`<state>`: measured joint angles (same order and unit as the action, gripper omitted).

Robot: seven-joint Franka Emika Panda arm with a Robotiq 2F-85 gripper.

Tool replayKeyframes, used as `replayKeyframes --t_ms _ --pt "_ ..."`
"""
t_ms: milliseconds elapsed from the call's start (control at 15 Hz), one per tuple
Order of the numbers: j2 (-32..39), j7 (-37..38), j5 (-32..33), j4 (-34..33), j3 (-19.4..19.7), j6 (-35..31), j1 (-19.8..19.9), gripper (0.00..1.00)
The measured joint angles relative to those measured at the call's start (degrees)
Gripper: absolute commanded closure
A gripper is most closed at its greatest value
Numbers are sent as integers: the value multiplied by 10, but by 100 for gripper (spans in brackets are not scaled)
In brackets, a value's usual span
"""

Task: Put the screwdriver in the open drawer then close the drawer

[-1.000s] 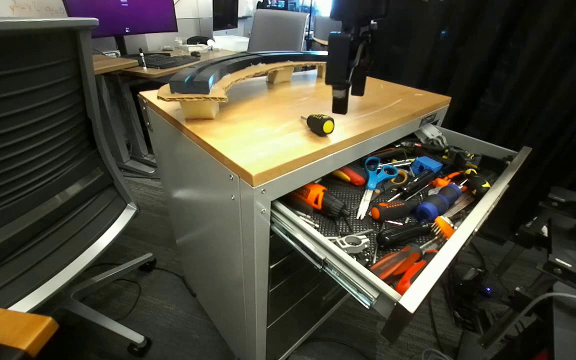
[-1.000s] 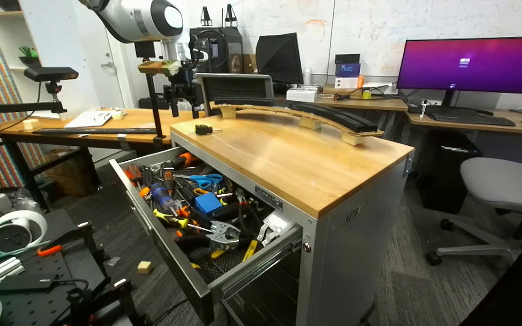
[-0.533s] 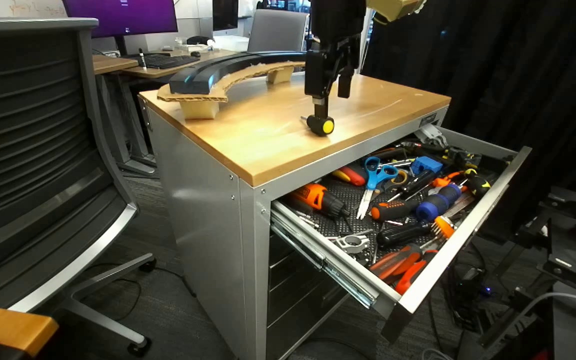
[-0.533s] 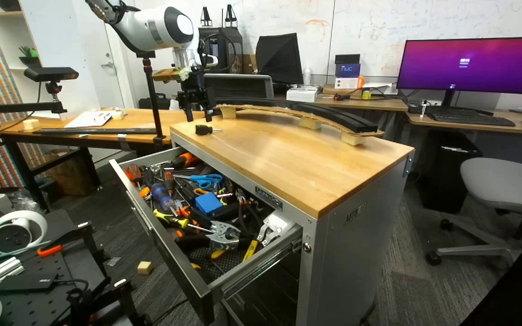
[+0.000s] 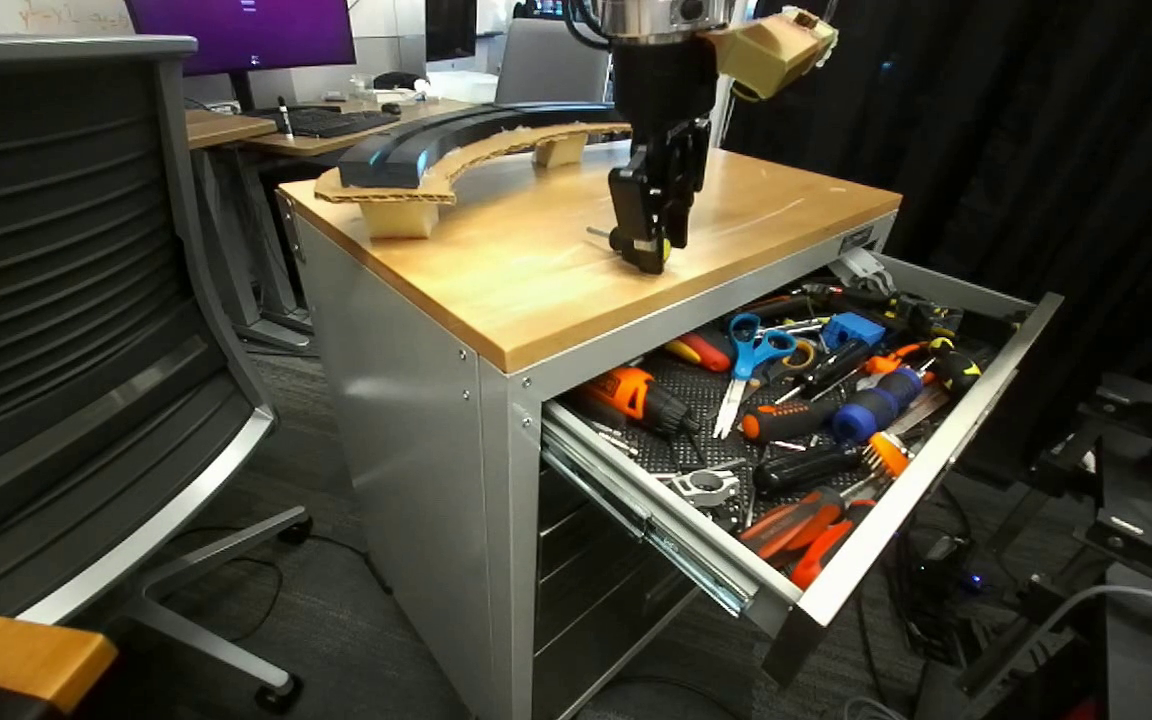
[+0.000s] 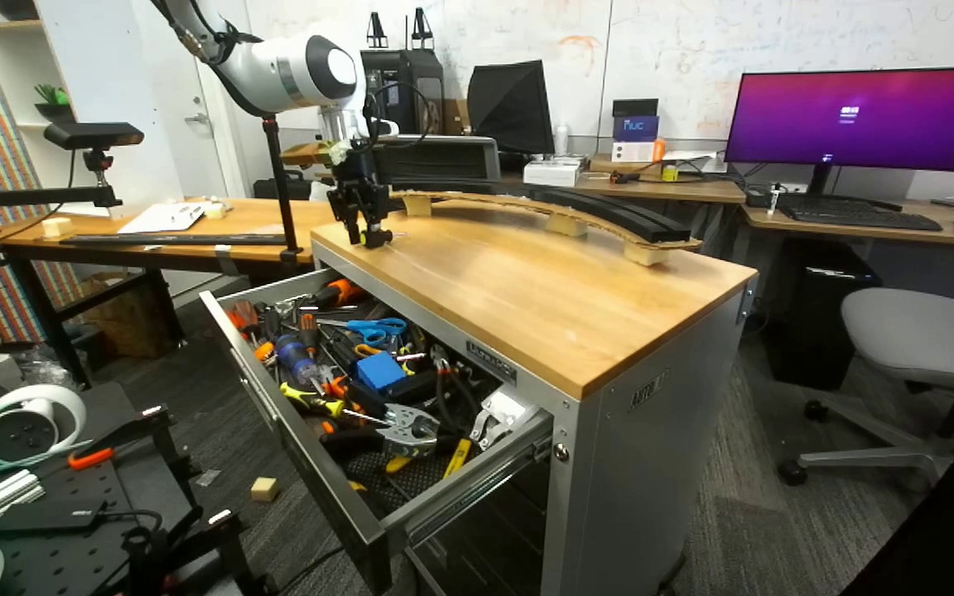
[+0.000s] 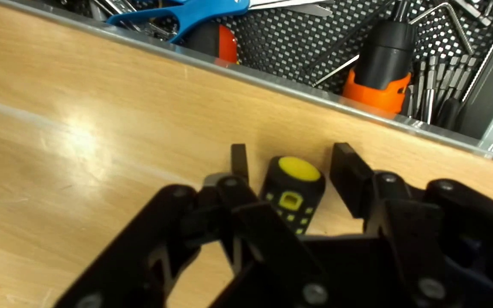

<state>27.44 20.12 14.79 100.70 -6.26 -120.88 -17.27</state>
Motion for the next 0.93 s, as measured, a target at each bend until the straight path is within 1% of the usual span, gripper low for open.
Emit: replayKeyframes --t_ms 67,133,200,667,800,933 --pt "5 0 0 -2 0 0 -2 84" --pt "7 0 0 -4 0 0 -3 86" --pt "7 0 0 -6 0 1 -4 84" --pt "2 0 1 0 7 2 -4 85" --pt "-19 -16 -2 27 5 25 -3 86" --pt "-52 -53 -7 61 -2 70 0 86"
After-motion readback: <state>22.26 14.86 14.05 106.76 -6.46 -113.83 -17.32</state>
